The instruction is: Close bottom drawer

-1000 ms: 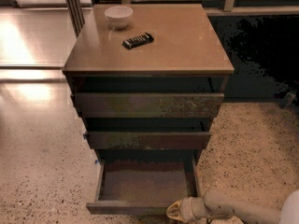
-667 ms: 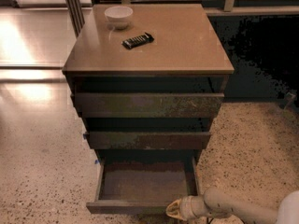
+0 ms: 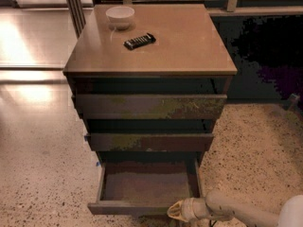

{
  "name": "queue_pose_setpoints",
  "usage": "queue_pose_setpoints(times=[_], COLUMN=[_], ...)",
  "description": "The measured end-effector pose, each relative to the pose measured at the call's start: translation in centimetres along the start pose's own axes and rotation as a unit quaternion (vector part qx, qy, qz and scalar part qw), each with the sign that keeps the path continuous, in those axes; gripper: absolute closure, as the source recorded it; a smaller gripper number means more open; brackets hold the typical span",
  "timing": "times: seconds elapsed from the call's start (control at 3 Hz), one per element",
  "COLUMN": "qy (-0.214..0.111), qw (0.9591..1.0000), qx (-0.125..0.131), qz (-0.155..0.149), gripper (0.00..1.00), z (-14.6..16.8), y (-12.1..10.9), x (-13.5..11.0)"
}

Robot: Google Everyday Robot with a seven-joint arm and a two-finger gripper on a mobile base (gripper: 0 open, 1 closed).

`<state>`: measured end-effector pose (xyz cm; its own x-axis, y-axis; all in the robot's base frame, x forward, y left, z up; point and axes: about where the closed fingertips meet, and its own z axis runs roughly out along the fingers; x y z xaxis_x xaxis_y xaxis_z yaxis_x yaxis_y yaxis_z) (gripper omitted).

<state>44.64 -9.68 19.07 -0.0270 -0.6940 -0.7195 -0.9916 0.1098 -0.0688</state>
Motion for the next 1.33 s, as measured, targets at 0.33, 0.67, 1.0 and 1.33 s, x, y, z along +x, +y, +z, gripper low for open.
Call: queue_pose_setpoints(times=[0.33,0.67,1.0,1.33], qy=[0.001,0.008,0.02,0.019], qw=[1.0,0.9992,0.9961,0.9963], qx=[0.006,0.038,0.085,0.084], qz=[-0.002,-0.01,-0.012,-0.012], gripper=[1.0,1.0,1.0,1.0], z=[-0.1,-0.5,-2.1,-2.0], y=[-0.4,-2.3,-4.4,-4.3], x=[0.0,0.4,0.6,0.6])
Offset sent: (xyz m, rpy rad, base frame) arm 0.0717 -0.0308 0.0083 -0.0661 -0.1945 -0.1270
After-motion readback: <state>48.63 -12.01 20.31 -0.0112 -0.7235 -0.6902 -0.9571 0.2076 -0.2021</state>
